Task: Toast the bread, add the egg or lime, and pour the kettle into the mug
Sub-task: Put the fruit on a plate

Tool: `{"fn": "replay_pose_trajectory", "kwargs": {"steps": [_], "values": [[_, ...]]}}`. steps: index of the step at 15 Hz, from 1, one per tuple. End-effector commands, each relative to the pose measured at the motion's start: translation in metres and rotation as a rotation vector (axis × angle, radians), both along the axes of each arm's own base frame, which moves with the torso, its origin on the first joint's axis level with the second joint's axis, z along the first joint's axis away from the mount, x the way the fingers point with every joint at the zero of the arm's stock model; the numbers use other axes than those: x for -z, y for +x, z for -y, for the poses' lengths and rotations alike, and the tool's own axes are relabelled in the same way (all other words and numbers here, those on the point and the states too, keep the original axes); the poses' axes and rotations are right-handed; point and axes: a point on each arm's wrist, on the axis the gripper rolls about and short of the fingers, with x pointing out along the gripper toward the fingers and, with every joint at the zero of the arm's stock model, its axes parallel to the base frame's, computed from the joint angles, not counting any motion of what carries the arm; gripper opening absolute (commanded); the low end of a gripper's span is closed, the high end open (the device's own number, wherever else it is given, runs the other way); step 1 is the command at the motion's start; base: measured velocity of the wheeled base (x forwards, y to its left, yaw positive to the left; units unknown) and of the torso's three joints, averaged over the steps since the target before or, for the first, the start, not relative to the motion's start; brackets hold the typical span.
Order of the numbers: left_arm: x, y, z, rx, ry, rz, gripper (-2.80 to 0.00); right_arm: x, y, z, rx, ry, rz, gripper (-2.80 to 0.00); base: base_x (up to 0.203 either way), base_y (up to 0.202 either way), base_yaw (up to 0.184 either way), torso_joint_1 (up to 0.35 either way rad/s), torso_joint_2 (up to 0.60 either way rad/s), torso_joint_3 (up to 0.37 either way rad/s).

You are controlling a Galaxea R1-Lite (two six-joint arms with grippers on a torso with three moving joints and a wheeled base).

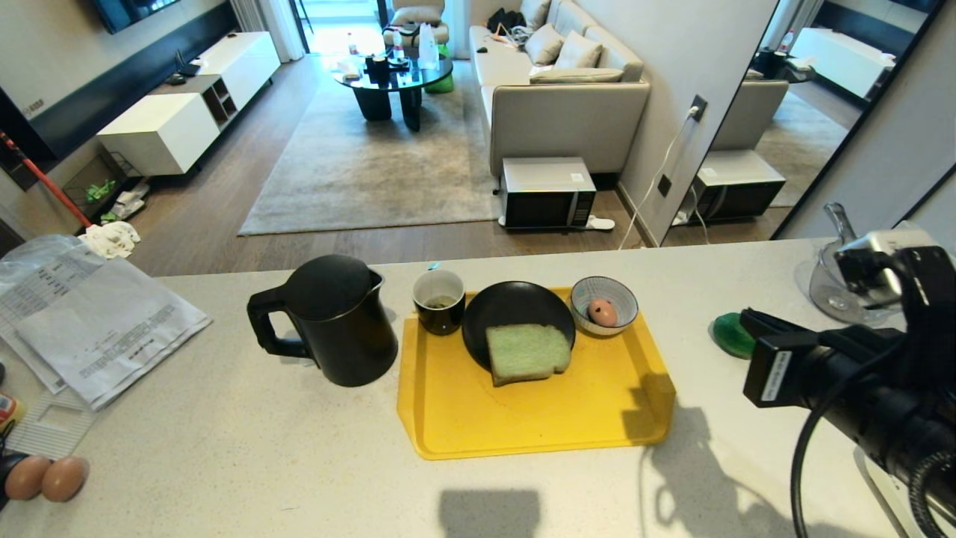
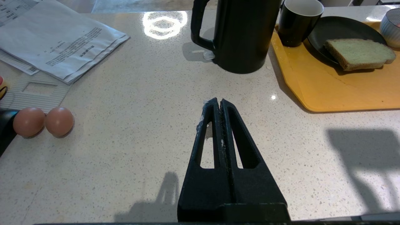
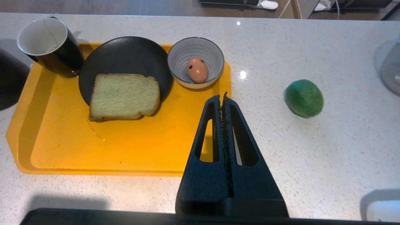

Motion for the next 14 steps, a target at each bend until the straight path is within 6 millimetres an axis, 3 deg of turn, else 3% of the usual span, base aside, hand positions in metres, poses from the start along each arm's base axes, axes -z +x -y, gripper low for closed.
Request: {"fn": "replay_pose_trajectory", "kwargs": {"steps": [1, 5, 8, 11, 14], "values": [[0.004, 0.001, 0.000, -0.001, -0.001, -0.011, -2.80, -0.006, -0.026, 0.026, 0.021, 0.043, 0.058, -2.80, 0.000, 0.000, 0.000, 0.000, 0.00, 0.000], [0.004, 0.001, 0.000, -0.001, -0.001, -0.011, -2.80, -0.009, -0.054, 0.069, 0.036, 0.031, 0.143, -2.80, 0.000, 0.000, 0.000, 0.000, 0.00, 0.000], [0.004, 0.001, 0.000, -0.001, -0.001, -0.011, -2.80, 0.006, -0.083, 0.098, -0.005, 0.006, 0.200, -2.80, 0.000, 0.000, 0.000, 0.000, 0.00, 0.000], [0.004, 0.001, 0.000, -0.001, -0.001, -0.011, -2.80, 0.028, -0.104, 0.110, -0.013, -0.018, 0.208, -2.80, 0.000, 0.000, 0.000, 0.000, 0.00, 0.000], [0.004, 0.001, 0.000, -0.001, -0.001, -0.011, -2.80, 0.026, -0.110, 0.113, 0.008, -0.023, 0.238, -2.80, 0.000, 0.000, 0.000, 0.000, 0.00, 0.000]]}}
